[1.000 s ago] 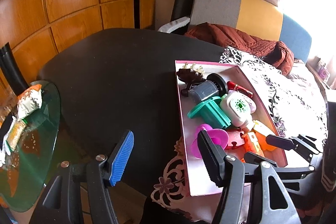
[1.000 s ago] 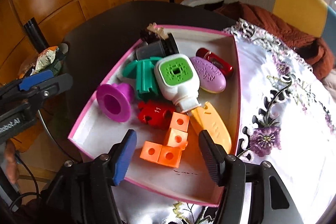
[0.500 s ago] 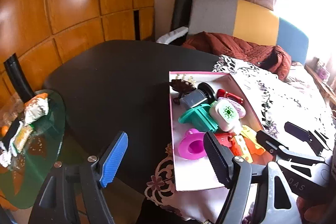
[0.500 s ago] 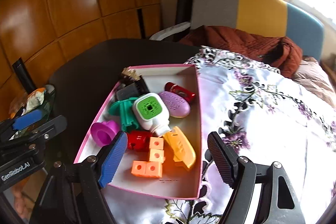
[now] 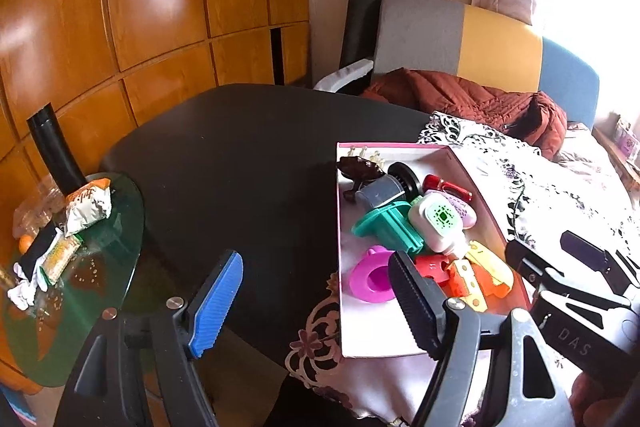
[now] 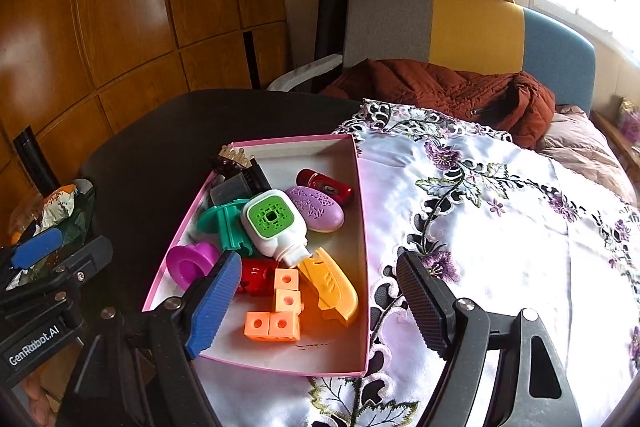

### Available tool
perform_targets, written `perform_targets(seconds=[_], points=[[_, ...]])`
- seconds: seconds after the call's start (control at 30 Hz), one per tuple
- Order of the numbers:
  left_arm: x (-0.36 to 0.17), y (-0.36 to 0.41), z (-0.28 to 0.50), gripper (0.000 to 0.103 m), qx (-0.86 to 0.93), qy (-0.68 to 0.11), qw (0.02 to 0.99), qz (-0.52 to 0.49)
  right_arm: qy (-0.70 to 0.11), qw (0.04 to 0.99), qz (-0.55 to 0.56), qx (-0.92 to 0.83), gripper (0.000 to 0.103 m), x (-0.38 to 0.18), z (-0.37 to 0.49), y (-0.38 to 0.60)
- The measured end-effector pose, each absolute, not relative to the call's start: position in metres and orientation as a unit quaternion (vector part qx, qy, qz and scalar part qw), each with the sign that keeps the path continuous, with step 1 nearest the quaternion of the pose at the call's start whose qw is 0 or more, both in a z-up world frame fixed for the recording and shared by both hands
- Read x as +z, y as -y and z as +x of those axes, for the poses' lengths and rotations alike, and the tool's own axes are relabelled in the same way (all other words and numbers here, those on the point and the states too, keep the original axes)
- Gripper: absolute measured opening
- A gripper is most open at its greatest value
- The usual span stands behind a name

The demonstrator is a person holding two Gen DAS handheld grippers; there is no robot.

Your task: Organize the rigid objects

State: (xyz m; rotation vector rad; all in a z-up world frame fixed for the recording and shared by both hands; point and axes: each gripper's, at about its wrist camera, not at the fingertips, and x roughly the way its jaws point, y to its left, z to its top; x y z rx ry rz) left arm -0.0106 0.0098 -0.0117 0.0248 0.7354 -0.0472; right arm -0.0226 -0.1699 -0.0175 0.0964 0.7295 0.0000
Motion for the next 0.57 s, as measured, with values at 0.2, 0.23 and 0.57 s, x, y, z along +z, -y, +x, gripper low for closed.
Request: perform_targets(seconds=[0.2,0.23,0.57], points=[[-0.0125,-0.0086,-0.0094,0.072,-0.03,-0.364,0.931,0.018,-0.355,0.934,0.04,0.004,0.083,-0.0164,-0.0237,0.1652],[-0.0125,-0.0077,-0.0097,0.069,-0.032,-0.361,0.932,0.022,-0.357,0.933,0.039,0.006,0.083,-0.0167,-0.0234,0.1643],[-0.013,-0.0091,-0.0079,0.059,-0.035,-0.359,0.932,0.018,-0.356,0.934,0.036,0.004,0.083,-0.0179,-0.0235,0.163]])
